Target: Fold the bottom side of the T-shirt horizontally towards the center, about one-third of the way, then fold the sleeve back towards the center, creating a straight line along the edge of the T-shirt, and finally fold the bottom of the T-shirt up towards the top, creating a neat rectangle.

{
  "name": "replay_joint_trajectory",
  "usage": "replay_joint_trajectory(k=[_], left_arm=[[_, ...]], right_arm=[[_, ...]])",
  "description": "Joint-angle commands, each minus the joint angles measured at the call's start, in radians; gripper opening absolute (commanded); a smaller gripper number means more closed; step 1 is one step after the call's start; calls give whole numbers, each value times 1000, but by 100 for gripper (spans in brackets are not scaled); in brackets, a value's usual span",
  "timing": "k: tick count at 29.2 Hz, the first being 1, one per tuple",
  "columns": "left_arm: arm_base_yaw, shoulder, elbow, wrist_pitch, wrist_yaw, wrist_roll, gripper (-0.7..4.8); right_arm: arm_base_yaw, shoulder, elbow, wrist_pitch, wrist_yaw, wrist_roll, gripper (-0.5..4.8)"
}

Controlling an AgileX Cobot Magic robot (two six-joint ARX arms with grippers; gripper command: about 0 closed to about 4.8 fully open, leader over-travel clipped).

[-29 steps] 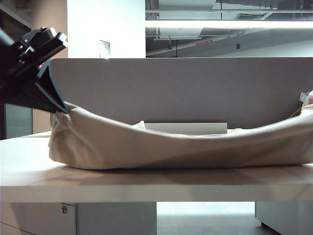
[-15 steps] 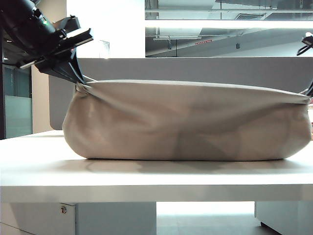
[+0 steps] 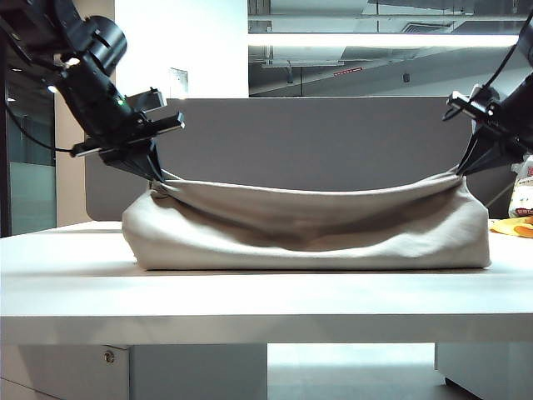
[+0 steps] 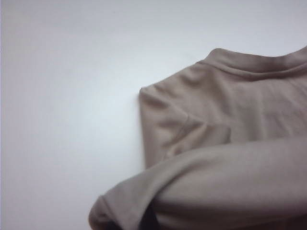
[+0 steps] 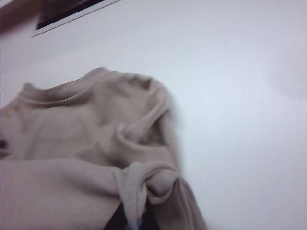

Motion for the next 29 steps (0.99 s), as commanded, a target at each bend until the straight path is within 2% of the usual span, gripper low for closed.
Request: replay_joint_trajectory(k=[1,6,11,16,18,19,20,21,24,27,28,29], left_arm=[[-1,72,91,16,-22,29,-6],[2,166,193,-8,-62,53,-6],[6,196,194,44,-108,56,-6],[7,208,194,60,-107,56,-5],[7,210,194,86,-107,55,94],[7,210,194,100,-107,56,256],[7,210,194,103,-108,56,342],[7,210,194,119,-108,56,479],[7,208,195,148,-115,53,479],[7,192,194,109,-115,-1,479],[7,187,194,95,-115,0,479],[8,174,194,65,-115,4,464]], right_arm=[[-7,46,62,17,20,-4,-2],[-24,80,101,72,68,-8,-2],[-45,113,121,91,73,-7,-2],[-45,149,128,107,62,-10,6],[-45,155,128,123,55,-11,188],[-45,159,128,146,50,-11,325],[-45,159,128,160,41,-11,407],[-45,159,128,195,27,-11,479],[-45,159,128,265,-30,-11,479],[-45,157,128,259,-41,-7,479],[-48,154,128,240,-49,-6,414],[-56,154,128,202,-61,-6,228]])
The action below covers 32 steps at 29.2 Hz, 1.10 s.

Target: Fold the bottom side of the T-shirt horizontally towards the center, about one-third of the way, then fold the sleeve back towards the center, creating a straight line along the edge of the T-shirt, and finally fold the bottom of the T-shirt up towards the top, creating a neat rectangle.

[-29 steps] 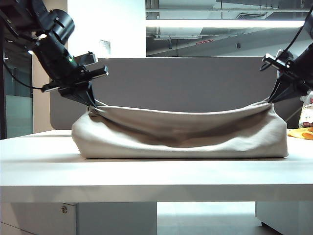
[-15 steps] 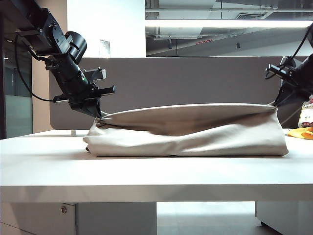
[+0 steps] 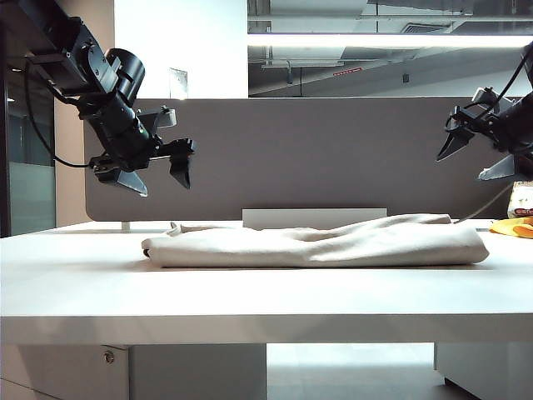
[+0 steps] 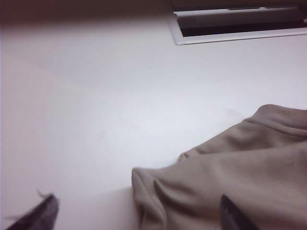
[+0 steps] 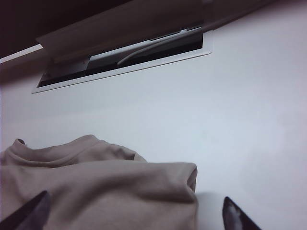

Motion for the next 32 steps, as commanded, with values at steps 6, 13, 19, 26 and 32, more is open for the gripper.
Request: replay_joint_trajectory(k=[6,13,19,26,32], left_arm=[[7,-119,-5,-126,2,2,46],[6,-298,-141,-96,1,14,43],[6,-521,-402,25,0,-15,16],[-10,-777,-663,63,-45,-15,16],[-21,-1005,-888,89,-75,-48,16]], right_arm=[[-34,-21,2,-177,-89,-10,-6],[-30,-129,-78,-244,-89,-138,-6],[-18,-314,-317,-135,-88,-153,-6],[8,-541,-610,-32,-85,-154,-6],[32,-742,-842,55,-82,-153,-6]])
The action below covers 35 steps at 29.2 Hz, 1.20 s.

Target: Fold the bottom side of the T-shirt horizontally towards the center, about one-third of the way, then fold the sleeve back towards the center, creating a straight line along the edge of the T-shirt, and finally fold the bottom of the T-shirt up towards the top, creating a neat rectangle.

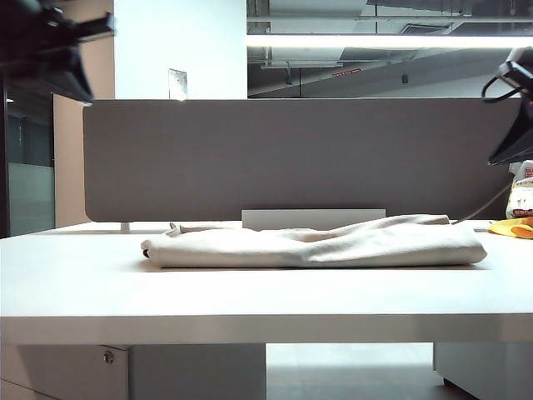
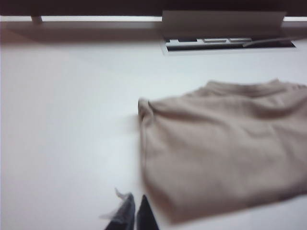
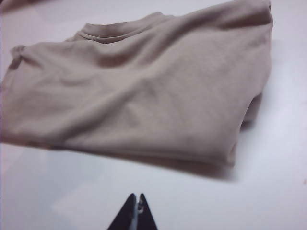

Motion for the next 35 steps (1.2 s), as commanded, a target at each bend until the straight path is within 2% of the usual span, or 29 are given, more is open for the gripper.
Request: replay_joint_trajectory(k=[1,11,17,18,24,31,35], left_arm=[[-2,-108,-106,28,-20,-42,16],[-4,-531,-455,18,-32,-113,16],[-4,-790,-593,-33,-32,-135,10],[-4,-827,-608,-48,-32,-135,-5],[-4,-997,-669,-174,-26,-153,-6],[-4,-1061,-693,-257,-21,-152,-6],[-4,-1061,-693,-262,54,-151,-5]], right_arm=[[14,-107,-113,71,0,-3,-6],[14,-394,-435,123,33,33,-6],[14,-558,-568,151,65,60,-6],[14,-580,-582,151,69,60,-6],[14,-685,-656,150,83,61,-6],[14,-712,-703,126,79,70,-6],[14,-712,-703,94,79,84,-6]])
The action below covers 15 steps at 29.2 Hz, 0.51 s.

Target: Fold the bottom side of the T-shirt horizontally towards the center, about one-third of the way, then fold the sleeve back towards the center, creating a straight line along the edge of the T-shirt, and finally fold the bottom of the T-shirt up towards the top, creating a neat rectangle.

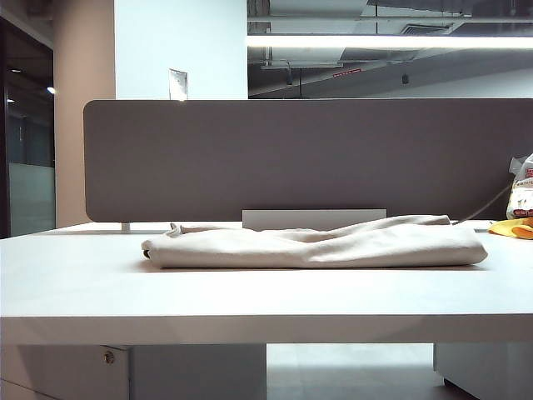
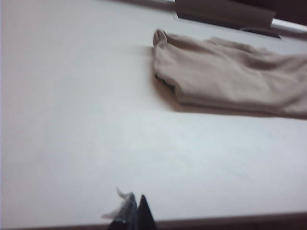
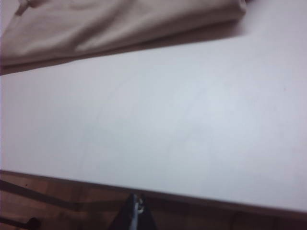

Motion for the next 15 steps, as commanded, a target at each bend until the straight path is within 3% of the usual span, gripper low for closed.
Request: replay_joint_trajectory(k=[1,15], left_arm=[[1,1,2,8,81,-1,-5],[2,1,2,11,97,-1,-5]], right_arm=[[-1,-1,5,-5,-2,16,-6],[-1,-1,5,0,1,14,-5]])
